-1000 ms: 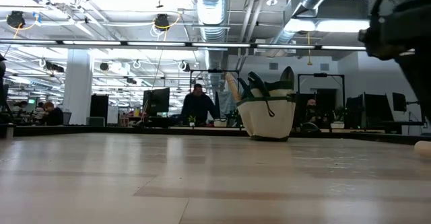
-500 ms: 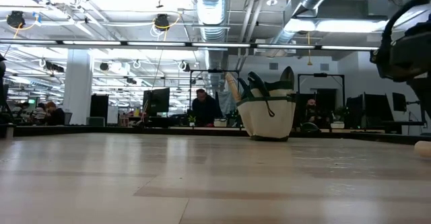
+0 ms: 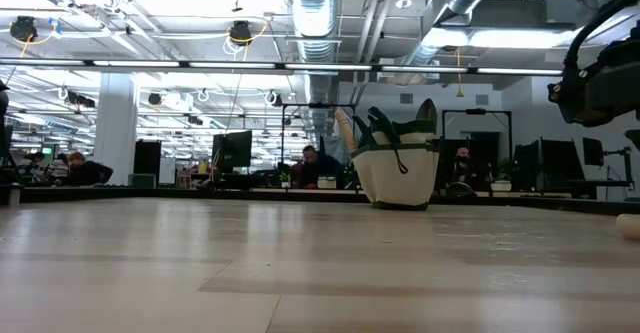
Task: Pick & Place Garden tools in Gardening bag
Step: Put the trowel into the side pocket of the gardening bag
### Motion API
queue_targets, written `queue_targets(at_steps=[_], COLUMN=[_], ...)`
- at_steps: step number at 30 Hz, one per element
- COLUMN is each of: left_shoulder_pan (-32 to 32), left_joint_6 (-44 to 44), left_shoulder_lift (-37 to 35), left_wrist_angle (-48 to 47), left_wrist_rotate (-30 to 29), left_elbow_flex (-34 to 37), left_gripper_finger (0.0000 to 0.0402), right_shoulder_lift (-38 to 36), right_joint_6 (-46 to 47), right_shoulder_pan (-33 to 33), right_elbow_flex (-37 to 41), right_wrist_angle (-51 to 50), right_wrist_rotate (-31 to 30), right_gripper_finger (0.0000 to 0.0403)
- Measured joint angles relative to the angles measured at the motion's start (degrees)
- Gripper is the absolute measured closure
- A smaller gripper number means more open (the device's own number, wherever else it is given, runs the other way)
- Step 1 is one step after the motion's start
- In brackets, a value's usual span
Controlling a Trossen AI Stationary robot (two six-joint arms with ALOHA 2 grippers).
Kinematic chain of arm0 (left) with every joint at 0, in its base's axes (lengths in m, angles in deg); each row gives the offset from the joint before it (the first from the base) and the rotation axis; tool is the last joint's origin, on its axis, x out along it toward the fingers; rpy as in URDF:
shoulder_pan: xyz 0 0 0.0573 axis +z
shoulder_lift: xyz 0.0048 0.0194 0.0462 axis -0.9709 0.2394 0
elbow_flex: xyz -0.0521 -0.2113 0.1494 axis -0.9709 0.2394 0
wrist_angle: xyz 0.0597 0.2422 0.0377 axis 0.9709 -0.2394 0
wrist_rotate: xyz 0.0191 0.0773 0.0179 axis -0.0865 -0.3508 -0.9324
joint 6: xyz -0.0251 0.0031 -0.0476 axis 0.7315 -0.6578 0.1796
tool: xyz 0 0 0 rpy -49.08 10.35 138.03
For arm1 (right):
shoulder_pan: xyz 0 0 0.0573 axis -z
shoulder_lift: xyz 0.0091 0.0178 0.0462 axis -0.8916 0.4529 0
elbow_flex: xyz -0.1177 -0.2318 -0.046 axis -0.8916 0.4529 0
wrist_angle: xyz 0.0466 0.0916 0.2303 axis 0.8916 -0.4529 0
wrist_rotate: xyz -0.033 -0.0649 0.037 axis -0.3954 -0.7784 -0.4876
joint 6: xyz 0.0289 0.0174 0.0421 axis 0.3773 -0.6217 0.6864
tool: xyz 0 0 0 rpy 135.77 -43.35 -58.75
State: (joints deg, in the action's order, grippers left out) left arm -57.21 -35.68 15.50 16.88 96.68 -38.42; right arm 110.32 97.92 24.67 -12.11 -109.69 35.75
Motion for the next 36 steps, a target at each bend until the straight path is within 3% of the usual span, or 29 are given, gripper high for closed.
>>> queue_targets(at_steps=[3, 8, 13, 18, 22, 31, 36], left_shoulder_pan=[-0.01, -0.02, -0.01, 0.00, -0.01, -0.02, 0.00], left_joint_6=[0.01, 0.00, 0.00, 0.01, 0.00, 0.00, -0.08], left_shoulder_lift=[0.00, 0.00, 0.00, 0.00, 0.00, 0.00, 0.00], left_wrist_angle=[0.01, 0.00, 0.02, 0.02, 0.02, 0.02, 0.02], left_wrist_rotate=[0.00, 0.03, 0.02, 0.02, 0.02, 0.00, 0.00], left_elbow_flex=[0.00, 0.00, 0.00, 0.00, 0.00, 0.00, 0.00], left_gripper_finger=[0.0394, 0.0394, 0.0394, 0.0394, 0.0394, 0.0394, 0.0394], right_shoulder_lift=[-0.61, -3.95, -8.34, -13.55, -19.03, -29.16, -32.62], right_joint_6=[-2.36, -6.03, -11.30, -13.28, -14.61, -15.38, -23.62], right_shoulder_pan=[1.36, 4.82, 7.85, 10.66, 11.26, 14.25, 20.68], right_elbow_flex=[0.03, 0.21, 0.19, 0.12, 0.11, 0.08, 0.08], right_wrist_angle=[-0.13, -0.97, -2.33, -3.56, -4.67, -12.48, -13.03], right_wrist_rotate=[-0.67, -9.76, -13.96, -23.65, -35.28, -70.45, -78.48], right_gripper_finger=[0.0345, 0.0345, 0.0345, 0.0345, 0.0345, 0.0345, 0.0345])
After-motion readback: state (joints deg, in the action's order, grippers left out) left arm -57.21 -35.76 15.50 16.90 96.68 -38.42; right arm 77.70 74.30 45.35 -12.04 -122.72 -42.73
